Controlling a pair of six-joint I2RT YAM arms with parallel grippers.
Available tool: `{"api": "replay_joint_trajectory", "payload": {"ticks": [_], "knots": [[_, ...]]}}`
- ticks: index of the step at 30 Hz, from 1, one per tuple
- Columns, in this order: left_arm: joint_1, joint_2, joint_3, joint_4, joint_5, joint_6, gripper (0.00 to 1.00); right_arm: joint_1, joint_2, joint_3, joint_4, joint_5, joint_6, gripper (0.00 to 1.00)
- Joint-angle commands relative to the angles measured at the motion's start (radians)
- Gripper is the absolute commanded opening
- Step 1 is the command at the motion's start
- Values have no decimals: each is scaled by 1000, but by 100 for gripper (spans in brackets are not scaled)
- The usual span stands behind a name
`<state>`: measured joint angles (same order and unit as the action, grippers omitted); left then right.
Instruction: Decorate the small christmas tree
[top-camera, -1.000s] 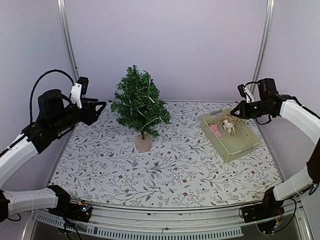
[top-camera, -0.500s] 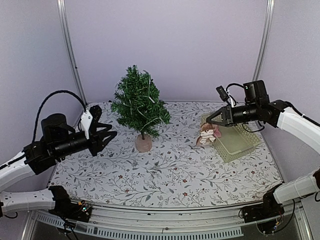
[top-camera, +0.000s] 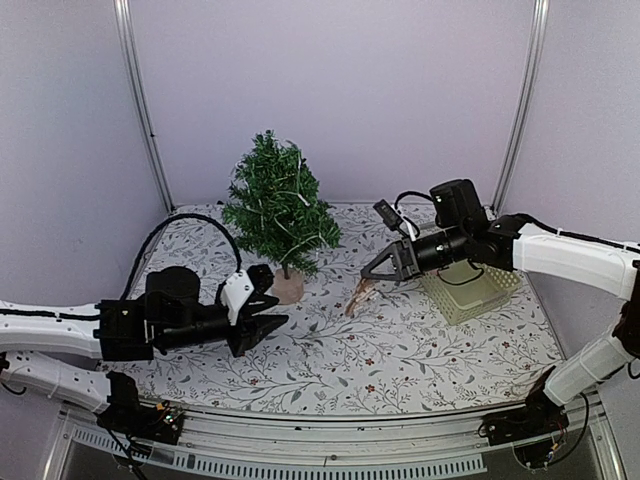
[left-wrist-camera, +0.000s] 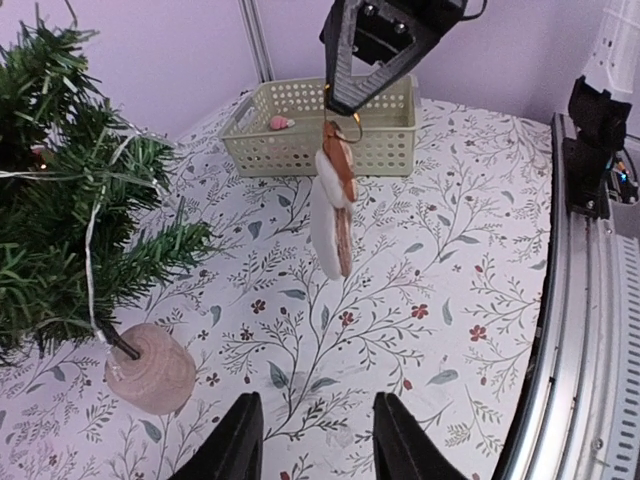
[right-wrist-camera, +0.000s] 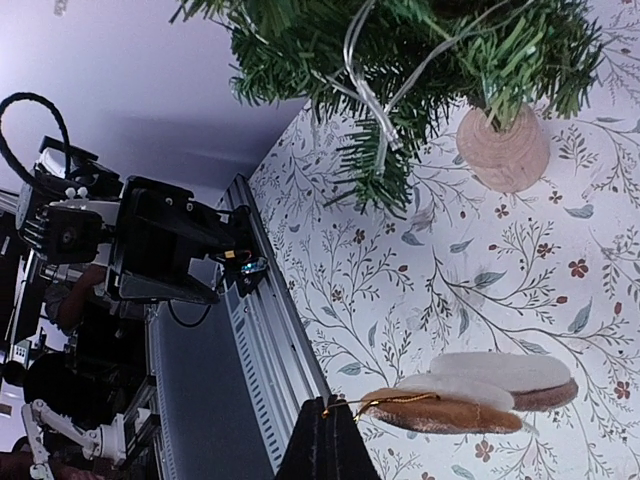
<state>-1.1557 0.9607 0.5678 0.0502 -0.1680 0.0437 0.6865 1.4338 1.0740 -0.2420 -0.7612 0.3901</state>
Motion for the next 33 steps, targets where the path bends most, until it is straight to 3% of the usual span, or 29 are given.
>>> {"api": "replay_joint_trajectory", "payload": {"ticks": [1,14,21,25,28,33], "knots": [[-20,112,42,218,-33,-69,43,35,39,54,45,5,-11,0],[-31,432,83,539,-20,-66,59,52,107,125,12,-110,-95,0],[-18,543,143,584,-58,-79,68,54,141,163,-38,-158,-145,0],[-18,561,142,589,-46,-83,68,57,159,181,-73,-221,-175,0],[-16,557,122,604,-30,-76,60,63,171,195,-105,-258,-205,0],[-6,532,93,619,4,-68,24,64,178,204,-108,-275,-224,0]]}}
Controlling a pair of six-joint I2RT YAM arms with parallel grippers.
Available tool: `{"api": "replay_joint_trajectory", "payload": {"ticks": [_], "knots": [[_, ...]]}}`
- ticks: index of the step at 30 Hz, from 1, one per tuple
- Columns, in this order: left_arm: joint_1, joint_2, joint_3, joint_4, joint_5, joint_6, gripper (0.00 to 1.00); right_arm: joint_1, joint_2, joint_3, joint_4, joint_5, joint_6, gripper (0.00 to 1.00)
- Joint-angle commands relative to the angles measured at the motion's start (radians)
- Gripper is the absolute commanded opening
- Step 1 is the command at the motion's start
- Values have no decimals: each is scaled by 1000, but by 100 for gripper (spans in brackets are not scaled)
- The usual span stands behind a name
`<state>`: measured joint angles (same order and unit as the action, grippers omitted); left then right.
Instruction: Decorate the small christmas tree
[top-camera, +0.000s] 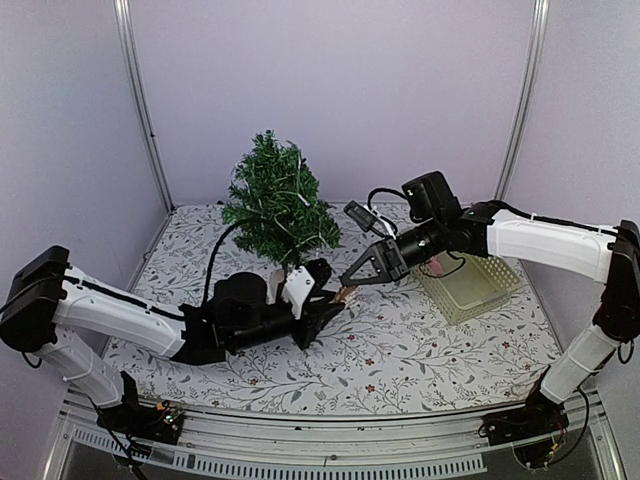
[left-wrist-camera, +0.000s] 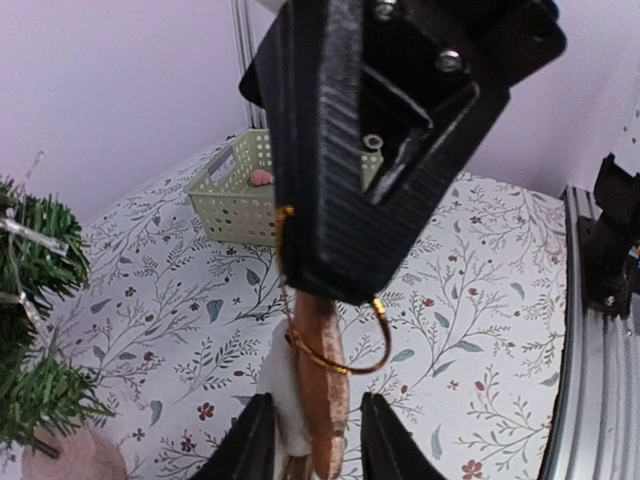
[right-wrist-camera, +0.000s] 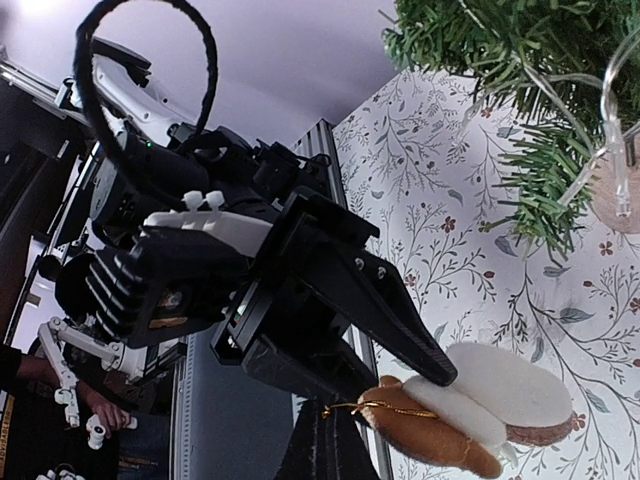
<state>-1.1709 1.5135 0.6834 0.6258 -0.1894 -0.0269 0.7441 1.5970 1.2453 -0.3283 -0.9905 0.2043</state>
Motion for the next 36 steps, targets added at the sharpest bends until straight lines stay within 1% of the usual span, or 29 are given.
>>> {"api": "replay_joint_trajectory", "payload": {"ticks": [1,3,4,8,11,13,17,19,20,25,30,36], "knots": [[10,-27,-26,43,24,2,17,7,16,35,-21,-38,-40,0],[11,-39,-32,35,14,-5,4,8,25,39,-25,-10,-43,0],[11,-43,-34,25,4,-14,0,7,31,44,-29,14,-45,0],[13,-58,-34,-42,-28,-48,0,8,55,61,-29,109,-48,0],[14,-69,-41,-68,-44,-80,0,8,80,85,-29,143,-41,1],[16,-69,-43,-80,-47,-105,0,8,101,105,-20,139,-34,4],[24,-64,-40,-103,-58,-150,0,8,115,111,3,123,-18,20],[30,-64,-44,-108,-48,-170,0,6,112,106,5,120,-20,33],[35,-63,-44,-113,-41,-175,0,5,106,103,4,119,-24,37],[45,-78,-52,-135,-28,-187,0,-20,71,67,27,106,-34,50],[63,-96,-63,-144,6,-185,0,-53,40,36,65,96,-34,58],[89,-105,-63,-158,23,-181,0,-56,59,38,86,92,-23,57]]}}
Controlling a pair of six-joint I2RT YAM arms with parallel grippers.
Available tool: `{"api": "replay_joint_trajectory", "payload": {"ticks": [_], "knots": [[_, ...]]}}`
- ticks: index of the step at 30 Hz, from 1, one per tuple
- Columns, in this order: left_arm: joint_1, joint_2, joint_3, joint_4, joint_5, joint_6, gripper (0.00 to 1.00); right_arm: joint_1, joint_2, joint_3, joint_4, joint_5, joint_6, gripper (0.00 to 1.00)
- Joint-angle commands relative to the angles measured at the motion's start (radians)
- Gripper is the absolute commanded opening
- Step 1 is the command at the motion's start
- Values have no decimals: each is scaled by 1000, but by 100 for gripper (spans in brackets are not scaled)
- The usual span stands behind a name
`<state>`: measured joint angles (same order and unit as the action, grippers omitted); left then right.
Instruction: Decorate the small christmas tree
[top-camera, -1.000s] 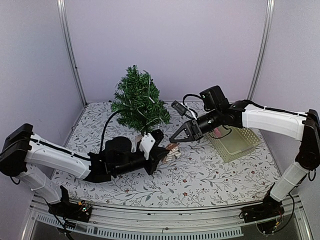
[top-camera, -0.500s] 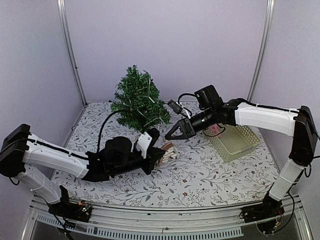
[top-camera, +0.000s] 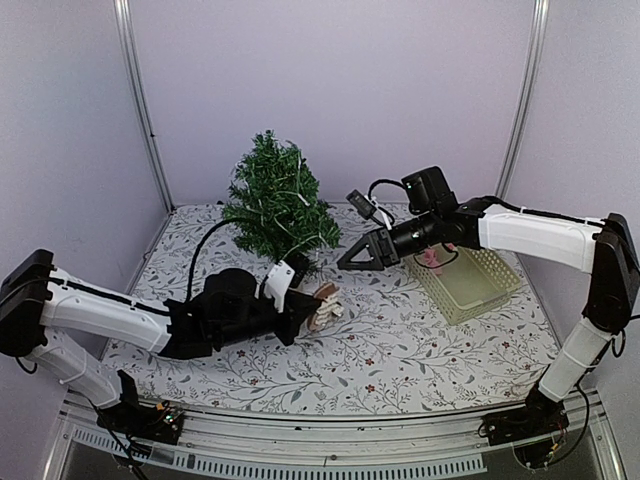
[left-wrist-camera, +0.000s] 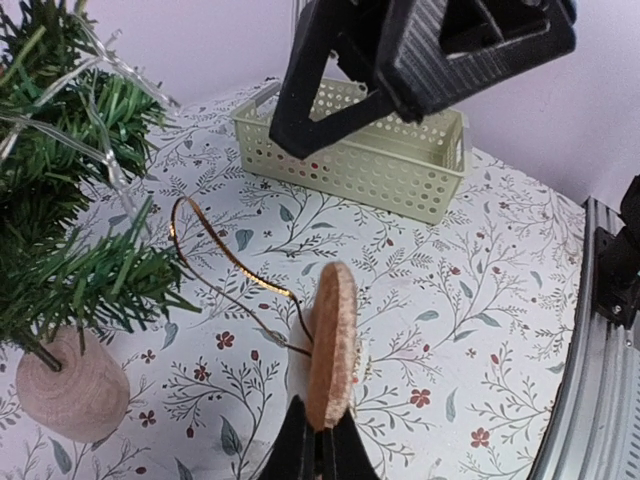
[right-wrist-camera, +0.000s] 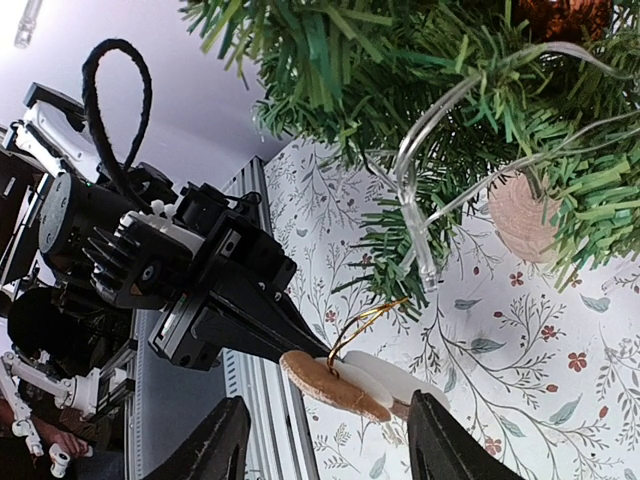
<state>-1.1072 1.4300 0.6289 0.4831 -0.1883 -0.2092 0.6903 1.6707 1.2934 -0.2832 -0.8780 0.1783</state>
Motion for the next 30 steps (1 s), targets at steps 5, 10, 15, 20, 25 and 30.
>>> {"api": "replay_joint_trajectory", "payload": {"ticks": [5,10,15,20,25,30], "knots": [[36,-20,5,-44,34,26,0,-4,6,-7,45,-26,14,54],[26,-23,23,-73,29,59,0,1,13,-1,52,-47,30,51],[3,-23,35,-90,4,90,0,29,48,51,-22,-21,26,49],[-21,-15,51,-102,-28,121,0,38,106,111,-128,42,27,49],[-42,-4,69,-119,-45,149,0,40,128,127,-119,13,28,51],[-54,-9,67,-127,-66,151,0,42,136,136,-112,-13,30,36]]}}
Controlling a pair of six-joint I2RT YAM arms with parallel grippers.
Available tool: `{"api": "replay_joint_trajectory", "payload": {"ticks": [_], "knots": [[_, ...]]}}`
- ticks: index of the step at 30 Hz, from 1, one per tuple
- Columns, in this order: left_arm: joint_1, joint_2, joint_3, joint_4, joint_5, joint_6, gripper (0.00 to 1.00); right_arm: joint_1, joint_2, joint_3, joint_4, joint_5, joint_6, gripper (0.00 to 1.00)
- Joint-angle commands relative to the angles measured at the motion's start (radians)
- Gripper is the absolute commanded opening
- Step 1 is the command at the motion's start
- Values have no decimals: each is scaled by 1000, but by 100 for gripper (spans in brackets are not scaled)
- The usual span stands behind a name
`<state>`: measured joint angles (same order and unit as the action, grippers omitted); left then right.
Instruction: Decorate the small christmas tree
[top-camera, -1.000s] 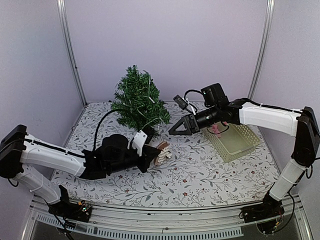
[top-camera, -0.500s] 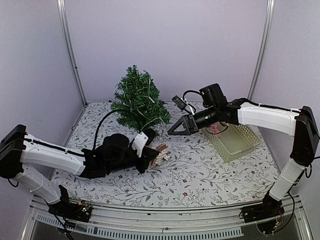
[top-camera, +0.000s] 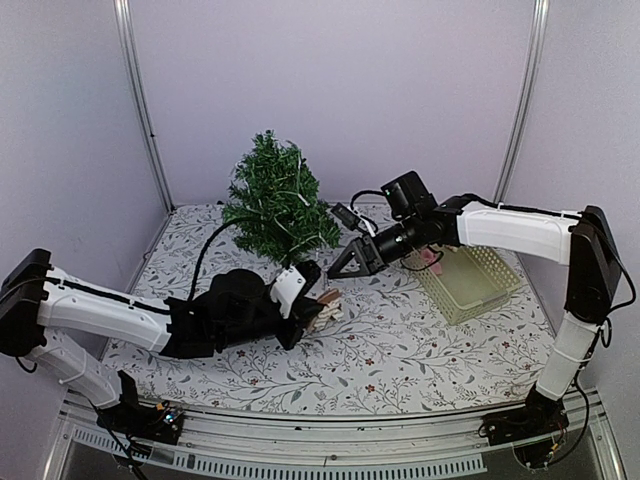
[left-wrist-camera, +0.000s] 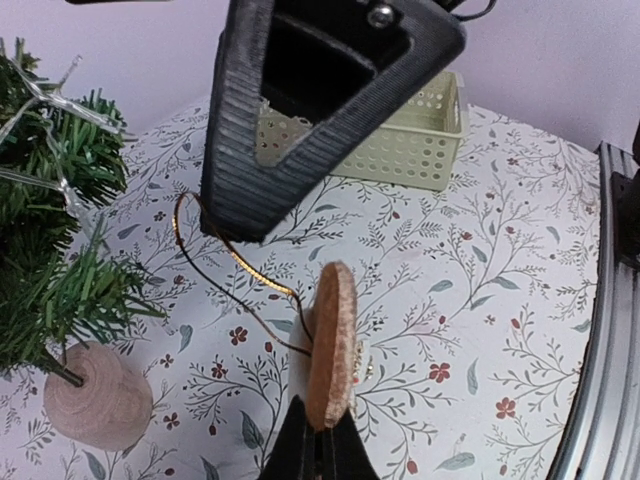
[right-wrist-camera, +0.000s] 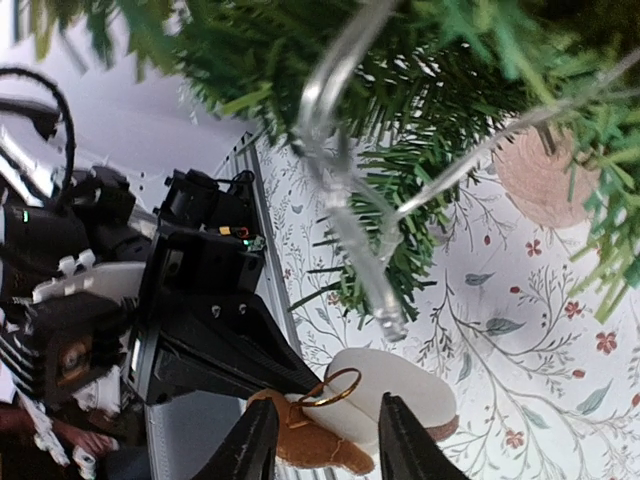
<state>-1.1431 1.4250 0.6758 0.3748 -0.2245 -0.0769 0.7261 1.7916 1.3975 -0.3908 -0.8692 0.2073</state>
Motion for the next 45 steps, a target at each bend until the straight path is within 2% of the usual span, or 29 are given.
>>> {"api": "replay_joint_trajectory", "payload": {"ticks": [1,4,9,11,13,14,20,29,33,37,45], "knots": [[-19,-8,18,-21,-35,17,0,8,15,31,0,-28,-2,30],[-20,-22,11,-27,-50,7,0,15,0,17,31,-44,-10,13],[-20,-43,-2,-43,-69,-1,0,25,-22,10,64,-43,-14,1],[-20,-51,-7,-46,-76,0,0,25,-8,35,25,-17,-8,9],[-20,-58,-10,-49,-81,1,0,26,23,78,-41,4,-7,26],[-20,-60,-10,-51,-83,3,0,26,39,94,-61,7,-11,30],[-21,-55,-4,-57,-84,6,0,37,53,122,-31,-11,1,32],[-33,-88,-21,-73,-111,-11,0,78,91,187,-92,18,-26,25],[-35,-98,-25,-78,-122,-10,0,93,103,210,-110,31,-48,10],[-35,-104,-25,-83,-133,-10,0,94,101,211,-106,46,-51,0],[-36,-108,-33,-104,-153,-26,0,93,59,173,-75,98,-50,0]]}}
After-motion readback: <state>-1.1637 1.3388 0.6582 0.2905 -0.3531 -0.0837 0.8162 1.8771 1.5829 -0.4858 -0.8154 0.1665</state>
